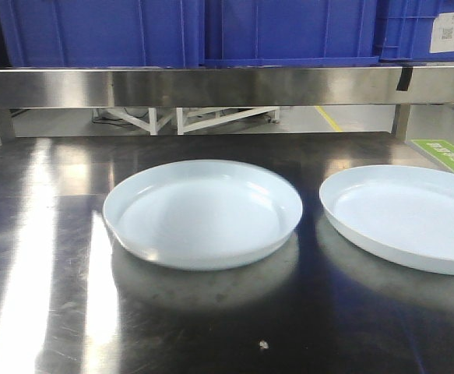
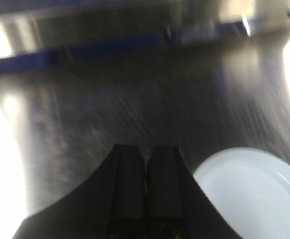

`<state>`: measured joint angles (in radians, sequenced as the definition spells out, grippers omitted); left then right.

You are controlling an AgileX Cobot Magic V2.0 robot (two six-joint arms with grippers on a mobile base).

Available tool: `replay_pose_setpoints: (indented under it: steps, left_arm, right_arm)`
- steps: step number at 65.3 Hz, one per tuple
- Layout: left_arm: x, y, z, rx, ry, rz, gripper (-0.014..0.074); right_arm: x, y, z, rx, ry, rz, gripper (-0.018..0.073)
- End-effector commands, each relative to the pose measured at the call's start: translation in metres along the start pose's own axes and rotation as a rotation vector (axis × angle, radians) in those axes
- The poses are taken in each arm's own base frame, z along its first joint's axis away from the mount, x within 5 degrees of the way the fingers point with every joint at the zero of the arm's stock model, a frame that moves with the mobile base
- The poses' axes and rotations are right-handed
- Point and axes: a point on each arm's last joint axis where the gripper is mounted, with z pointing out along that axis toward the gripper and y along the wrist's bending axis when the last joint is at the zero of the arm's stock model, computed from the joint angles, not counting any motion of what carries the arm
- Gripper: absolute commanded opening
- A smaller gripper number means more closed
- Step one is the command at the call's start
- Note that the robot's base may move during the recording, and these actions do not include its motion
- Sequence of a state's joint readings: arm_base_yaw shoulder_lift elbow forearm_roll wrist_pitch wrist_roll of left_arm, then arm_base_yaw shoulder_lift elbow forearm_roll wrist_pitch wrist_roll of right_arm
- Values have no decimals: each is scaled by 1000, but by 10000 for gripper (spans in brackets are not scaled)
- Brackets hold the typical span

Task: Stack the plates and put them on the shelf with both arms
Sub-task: 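Open the left gripper and grip the other plate's rim with the right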

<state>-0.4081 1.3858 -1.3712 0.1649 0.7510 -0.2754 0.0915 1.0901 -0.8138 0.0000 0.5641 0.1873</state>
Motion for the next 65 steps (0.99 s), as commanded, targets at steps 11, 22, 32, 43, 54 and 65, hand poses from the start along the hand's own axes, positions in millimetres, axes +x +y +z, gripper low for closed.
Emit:
replay_pose_setpoints:
  steps: [11, 22, 32, 43, 54, 65]
  left_arm:
    - [2, 49, -84, -96, -320, -115, 85]
    - [44, 70, -101, -173, -359, -158, 85]
    - [90, 81, -108, -233, -354, -189, 85]
    - [141, 80, -105, -247, -332, -196, 85]
    - [180, 78, -99, -243, -310, -198, 85]
    - [208, 77, -91, -245, -271, -200, 85]
  right_arm:
    - [-17, 2, -11, -11, -109, -18, 526]
    - [-17, 2, -11, -11, -109, -18, 526]
    - [-17, 2, -11, -11, -109, -18, 526]
    - [-17, 2, -11, -11, -107, -18, 526]
    - [-16, 2, -11, -10, -105, -18, 526]
    - [-16, 2, -11, -8, -96, -18, 526]
